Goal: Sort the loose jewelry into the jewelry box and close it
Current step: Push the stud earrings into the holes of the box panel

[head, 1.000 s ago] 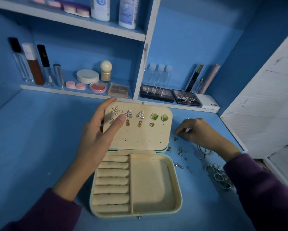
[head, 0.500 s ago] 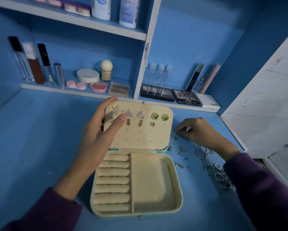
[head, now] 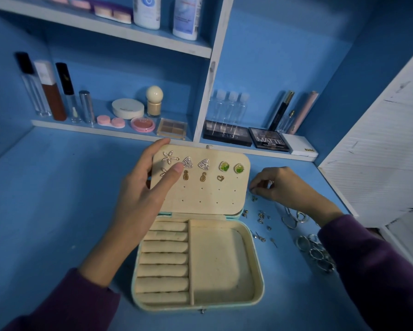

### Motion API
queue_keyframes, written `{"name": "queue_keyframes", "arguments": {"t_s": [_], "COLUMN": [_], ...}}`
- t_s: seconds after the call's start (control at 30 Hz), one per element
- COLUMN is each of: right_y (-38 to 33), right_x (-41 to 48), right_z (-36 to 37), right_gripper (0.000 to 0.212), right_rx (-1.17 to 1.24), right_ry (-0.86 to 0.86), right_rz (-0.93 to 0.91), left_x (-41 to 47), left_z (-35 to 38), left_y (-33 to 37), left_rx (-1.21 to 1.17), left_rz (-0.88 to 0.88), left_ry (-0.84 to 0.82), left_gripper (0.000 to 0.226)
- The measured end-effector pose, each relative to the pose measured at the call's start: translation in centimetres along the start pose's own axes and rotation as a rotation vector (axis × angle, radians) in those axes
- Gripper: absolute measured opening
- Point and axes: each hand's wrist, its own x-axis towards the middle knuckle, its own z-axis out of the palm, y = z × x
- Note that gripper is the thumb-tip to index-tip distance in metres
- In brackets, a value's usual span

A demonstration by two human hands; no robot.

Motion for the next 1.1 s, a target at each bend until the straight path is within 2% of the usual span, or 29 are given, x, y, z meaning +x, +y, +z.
{"name": "queue_keyframes", "arguments": {"t_s": [0.2,0.7,0.93,1.1], "right_y": [0.07,0.24,0.26,0.28], "right_x": [0.23,0.15,-0.11,-0.01], "right_z": [0.01,-0.46,-0.64,-0.65], "right_gripper": [0.010,0.026,0.023,0.022], "right_rx": [-0.021,0.035,0.064,0.059], "right_ry": [-0.022,-0.065,-0.041,-0.050], "right_rz": [0.009,0.054,0.053,0.039], "left_x": [-0.06,-0.12,-0.10,-0.09], "left_z": [-0.02,0.03,-0.05,-0.06], "left_y": [0.09,0.29,0.28,0.19], "left_rx": [-0.021,-0.003,0.003,0.002], "left_rz": [0.005,-0.001,-0.006,-0.003], "left_ry": [-0.020,-0.003,-0.010,-0.008], "left_gripper": [0.039,0.039,0.045,0.039]}}
